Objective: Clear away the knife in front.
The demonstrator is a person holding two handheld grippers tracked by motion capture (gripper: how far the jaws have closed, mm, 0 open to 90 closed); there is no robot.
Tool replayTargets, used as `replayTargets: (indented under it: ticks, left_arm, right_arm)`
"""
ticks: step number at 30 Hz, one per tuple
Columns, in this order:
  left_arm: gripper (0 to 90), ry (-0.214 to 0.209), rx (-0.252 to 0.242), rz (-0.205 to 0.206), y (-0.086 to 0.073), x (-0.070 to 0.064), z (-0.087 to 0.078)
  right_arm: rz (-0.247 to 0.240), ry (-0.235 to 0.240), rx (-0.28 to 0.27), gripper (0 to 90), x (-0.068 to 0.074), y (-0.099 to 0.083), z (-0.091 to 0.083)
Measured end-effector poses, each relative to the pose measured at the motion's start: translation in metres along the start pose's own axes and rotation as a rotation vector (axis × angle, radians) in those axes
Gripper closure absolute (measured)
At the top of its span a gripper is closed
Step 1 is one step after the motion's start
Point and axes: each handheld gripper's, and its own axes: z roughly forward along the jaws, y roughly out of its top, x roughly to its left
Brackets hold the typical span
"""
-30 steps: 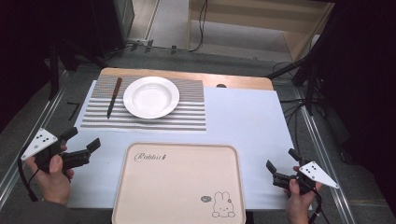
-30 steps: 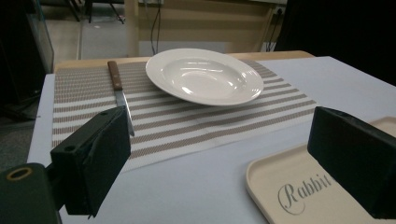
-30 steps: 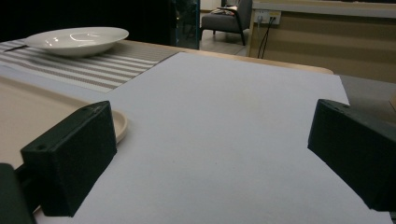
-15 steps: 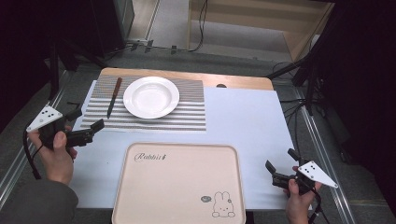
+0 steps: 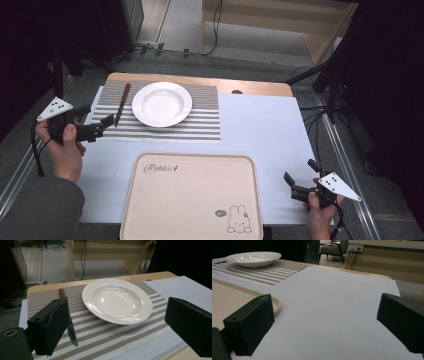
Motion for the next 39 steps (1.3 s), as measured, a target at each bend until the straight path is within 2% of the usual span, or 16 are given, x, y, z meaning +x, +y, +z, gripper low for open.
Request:
replayTargets:
  ticks: [8, 12, 17, 21, 23, 24, 28, 31, 34, 39]
  left_arm:
    - [5.1, 0.013, 0.041, -0.016, 0.012, 0.012, 0.019]
    - [5.2, 0.015, 0.058, -0.04, 0.018, 0.02, 0.029]
    - [5.2, 0.034, 0.103, -0.061, 0.023, 0.026, 0.046]
    - [5.6, 0.03, 0.12, -0.075, 0.028, 0.03, 0.054]
    - [6.8, 0.046, 0.135, -0.08, 0.032, 0.032, 0.059]
    - [11.2, 0.055, 0.143, -0.086, 0.034, 0.034, 0.062]
    - [12.4, 0.064, 0.173, -0.104, 0.039, 0.041, 0.073]
    - [12.6, 0.075, 0.213, -0.107, 0.041, 0.047, 0.085]
    - [13.4, 0.085, 0.261, -0.137, 0.044, 0.059, 0.101]
    - [13.8, 0.093, 0.308, -0.144, 0.042, 0.065, 0.116]
  right_arm:
    - [-0.008, -0.004, 0.001, 0.0, 0.0, 0.0, 0.001]
    - [-0.009, -0.003, 0.001, 0.0, 0.0, 0.0, 0.001]
    - [-0.011, -0.004, 0.004, 0.0, 0.001, 0.0, 0.001]
    - [-0.013, -0.006, 0.005, 0.0, 0.001, 0.0, 0.001]
    - [-0.014, -0.006, 0.005, 0.0, 0.001, 0.0, 0.001]
    - [-0.013, -0.007, 0.006, 0.0, 0.001, 0.0, 0.001]
    - [-0.012, -0.007, 0.007, 0.0, 0.001, 0.0, 0.001]
    - [-0.012, -0.008, 0.007, 0.0, 0.001, 0.0, 0.001]
    - [-0.013, -0.01, 0.009, 0.0, 0.002, 0.0, 0.002]
    - [-0.011, -0.012, 0.01, 0.0, 0.002, 0.0, 0.002]
